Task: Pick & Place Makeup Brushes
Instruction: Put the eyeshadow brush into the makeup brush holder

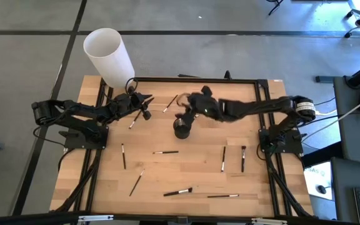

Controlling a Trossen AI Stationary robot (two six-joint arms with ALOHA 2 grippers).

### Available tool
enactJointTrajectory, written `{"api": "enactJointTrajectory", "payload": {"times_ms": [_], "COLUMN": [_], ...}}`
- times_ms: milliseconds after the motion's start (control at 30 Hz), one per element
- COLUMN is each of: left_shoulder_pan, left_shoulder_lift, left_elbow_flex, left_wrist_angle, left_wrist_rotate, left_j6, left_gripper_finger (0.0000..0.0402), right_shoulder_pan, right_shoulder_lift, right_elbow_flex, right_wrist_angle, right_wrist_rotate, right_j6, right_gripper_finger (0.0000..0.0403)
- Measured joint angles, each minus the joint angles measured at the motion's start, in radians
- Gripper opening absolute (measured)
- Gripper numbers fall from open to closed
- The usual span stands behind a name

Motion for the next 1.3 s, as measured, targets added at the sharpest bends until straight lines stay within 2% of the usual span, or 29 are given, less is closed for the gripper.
{"api": "enactJointTrajectory", "payload": {"times_ms": [67, 167, 300, 433, 500, 600, 700, 833, 1067, 1300], "left_shoulder_pan": [0.000, 0.000, 0.000, 0.000, 0.000, 0.000, 0.000, 0.000, 0.000, 0.000], "left_shoulder_lift": [0.000, 0.000, 0.000, 0.000, 0.000, 0.000, 0.000, 0.000, 0.000, 0.000], "left_elbow_flex": [0.000, 0.000, 0.000, 0.000, 0.000, 0.000, 0.000, 0.000, 0.000, 0.000], "left_wrist_angle": [0.000, 0.000, 0.000, 0.000, 0.000, 0.001, 0.001, 0.001, 0.001, 0.001], "left_wrist_rotate": [0.000, 0.000, 0.001, 0.002, 0.002, 0.003, 0.003, 0.004, 0.004, 0.001], "left_j6": [0.000, 0.000, 0.000, 0.000, -0.001, 0.000, 0.000, 0.000, 0.006, 0.009], "left_gripper_finger": [0.0075, 0.0075, 0.0075, 0.0075, 0.0075, 0.0075, 0.0075, 0.0074, 0.0074, 0.0074], "right_shoulder_pan": [-0.032, -0.084, -0.169, -0.260, -0.290, -0.310, -0.312, -0.305, -0.282, -0.248], "right_shoulder_lift": [0.004, 0.005, 0.006, 0.026, 0.050, 0.088, 0.132, 0.194, 0.294, 0.330], "right_elbow_flex": [0.080, 0.144, 0.150, 0.150, 0.150, 0.150, 0.150, 0.150, 0.150, 0.150], "right_wrist_angle": [-0.178, -0.378, -0.461, -0.483, -0.493, -0.490, -0.506, -0.526, -0.556, -0.538], "right_wrist_rotate": [0.000, -0.031, -0.100, -0.281, -0.383, -0.527, -0.606, -0.616, -0.617, -0.592], "right_j6": [0.082, 0.093, 0.076, 0.063, -0.024, -0.241, -0.460, -0.639, -0.728, -0.818], "right_gripper_finger": [0.0190, 0.0190, 0.0190, 0.0190, 0.0190, 0.0190, 0.0190, 0.0179, 0.0144, 0.0140]}}
